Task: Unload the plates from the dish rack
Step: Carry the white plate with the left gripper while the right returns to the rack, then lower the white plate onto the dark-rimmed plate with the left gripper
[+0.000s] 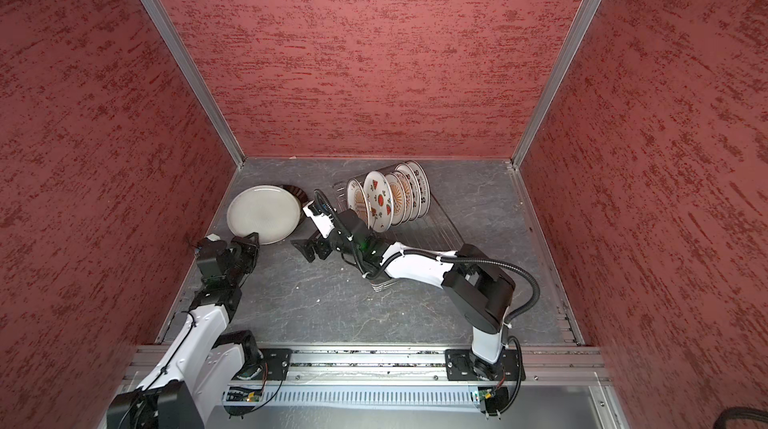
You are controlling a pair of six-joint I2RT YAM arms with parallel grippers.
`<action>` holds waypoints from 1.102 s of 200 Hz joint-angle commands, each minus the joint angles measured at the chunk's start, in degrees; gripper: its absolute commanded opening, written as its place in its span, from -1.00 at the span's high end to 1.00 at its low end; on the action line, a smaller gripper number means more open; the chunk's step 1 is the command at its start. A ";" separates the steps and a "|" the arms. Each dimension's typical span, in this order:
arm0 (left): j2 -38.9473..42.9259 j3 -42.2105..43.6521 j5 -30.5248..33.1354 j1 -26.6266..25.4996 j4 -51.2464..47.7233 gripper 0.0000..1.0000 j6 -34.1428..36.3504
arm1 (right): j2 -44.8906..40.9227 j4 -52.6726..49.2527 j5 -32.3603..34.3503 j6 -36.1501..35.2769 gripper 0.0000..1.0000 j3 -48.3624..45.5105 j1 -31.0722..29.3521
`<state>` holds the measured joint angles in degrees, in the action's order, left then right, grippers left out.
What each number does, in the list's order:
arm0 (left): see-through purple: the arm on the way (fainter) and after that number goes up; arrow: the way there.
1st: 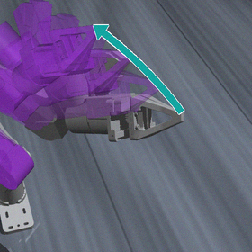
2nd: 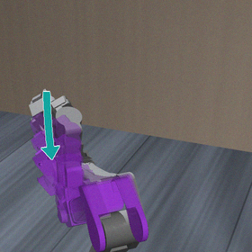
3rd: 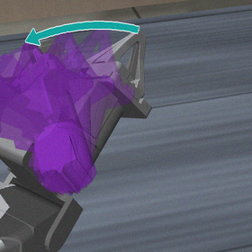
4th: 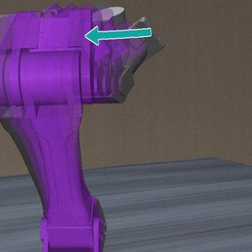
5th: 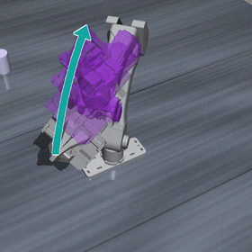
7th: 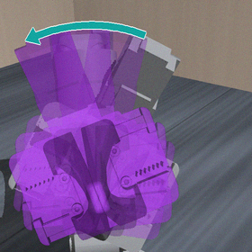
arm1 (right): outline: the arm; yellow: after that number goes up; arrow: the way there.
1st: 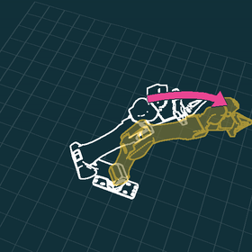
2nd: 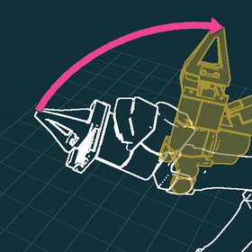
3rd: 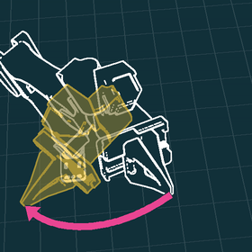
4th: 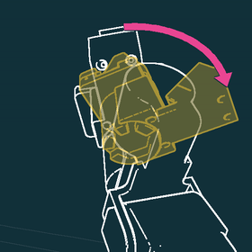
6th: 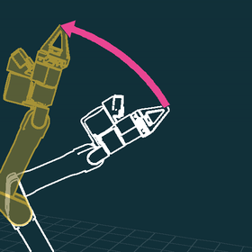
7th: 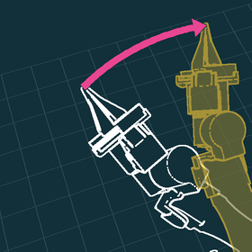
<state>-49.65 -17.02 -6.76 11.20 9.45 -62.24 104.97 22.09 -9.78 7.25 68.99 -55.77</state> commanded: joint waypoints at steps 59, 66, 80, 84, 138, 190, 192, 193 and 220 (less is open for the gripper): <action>-8.76 -6.51 4.09 -0.86 8.42 1.00 -0.29 | 5.55 -7.70 -0.69 -3.84 -0.95 7.54 -1.01; -9.58 -7.00 3.63 -0.84 8.41 1.00 -0.34 | 5.82 -8.05 -1.27 -3.99 -0.95 7.88 -1.01; -10.92 -7.51 3.85 -1.01 8.68 1.00 -0.50 | 6.43 -8.61 -1.26 -4.10 -0.93 8.45 -1.10; -11.34 -7.59 4.25 -1.08 8.86 1.00 -0.52 | 6.52 -8.83 -0.63 -4.15 -0.93 8.67 -1.03; -18.20 -11.37 3.76 -1.45 8.60 1.00 -1.92 | 7.61 -10.31 3.34 -5.35 -0.91 9.85 -1.84; -22.65 -13.35 4.92 -1.67 8.83 1.00 -3.07 | 7.81 -11.45 6.67 -6.28 -0.92 10.26 -1.97; -23.03 -13.49 4.68 -1.70 8.83 1.00 -3.20 | 7.82 -11.63 7.25 -6.23 -0.92 10.39 -1.97; -23.21 -13.58 4.62 -1.70 8.83 1.00 -3.23 | 7.90 -11.72 7.55 -6.21 -0.92 10.47 -1.98; -27.74 -16.04 2.40 -1.78 8.83 1.00 -3.66 | 8.54 -13.65 10.94 -6.73 -0.92 11.59 -2.06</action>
<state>-75.79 -28.88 -2.46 9.72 10.04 -64.73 112.25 10.28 -3.95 2.46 78.22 -57.34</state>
